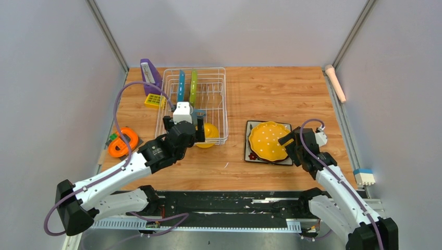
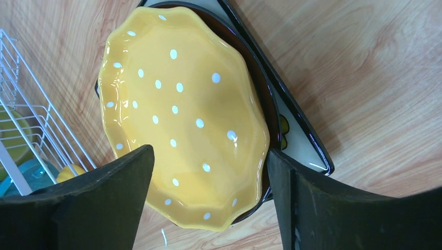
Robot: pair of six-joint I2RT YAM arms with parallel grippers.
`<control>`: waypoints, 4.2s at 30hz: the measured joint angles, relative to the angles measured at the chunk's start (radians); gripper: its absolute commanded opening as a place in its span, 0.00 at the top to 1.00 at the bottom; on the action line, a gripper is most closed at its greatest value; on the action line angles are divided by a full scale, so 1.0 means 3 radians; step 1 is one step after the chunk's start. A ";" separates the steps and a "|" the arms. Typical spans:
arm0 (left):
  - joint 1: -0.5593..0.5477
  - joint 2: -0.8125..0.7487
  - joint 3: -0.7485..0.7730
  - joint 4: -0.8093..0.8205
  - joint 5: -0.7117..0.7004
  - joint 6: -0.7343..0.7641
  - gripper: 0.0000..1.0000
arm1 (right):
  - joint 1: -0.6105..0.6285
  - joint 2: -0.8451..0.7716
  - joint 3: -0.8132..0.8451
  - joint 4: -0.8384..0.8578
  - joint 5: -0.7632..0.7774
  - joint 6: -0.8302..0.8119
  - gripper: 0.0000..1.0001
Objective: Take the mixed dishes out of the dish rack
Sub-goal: Place the plate at the center of the board, then pick up the plate from the dish rack.
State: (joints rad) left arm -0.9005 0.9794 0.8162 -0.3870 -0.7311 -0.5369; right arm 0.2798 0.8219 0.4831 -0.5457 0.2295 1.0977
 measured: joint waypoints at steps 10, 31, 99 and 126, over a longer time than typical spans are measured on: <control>0.0000 -0.0006 0.0000 -0.0022 0.0003 -0.0001 0.00 | 0.0000 0.0046 0.0086 -0.0064 0.0015 -0.0441 0.00; 0.0314 0.0389 0.0449 0.0037 0.0308 0.0153 0.00 | -0.0006 -0.0025 0.0248 0.0034 0.0017 -0.0960 0.00; 0.1578 0.3427 0.3306 -0.0347 0.0927 0.1137 1.00 | -0.0006 -0.0309 0.0011 0.0267 -0.0224 -0.1087 0.00; 0.1582 0.1915 0.2346 0.0239 0.1871 0.1259 1.00 | -0.0005 -0.0398 -0.0037 0.0268 -0.0200 -0.1087 0.00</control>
State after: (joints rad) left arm -0.4259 1.5539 1.5200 -0.3153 -0.1699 -0.1593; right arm 0.2783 0.7025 0.4721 -0.4652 0.1696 0.7715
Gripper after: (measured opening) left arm 0.364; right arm 0.996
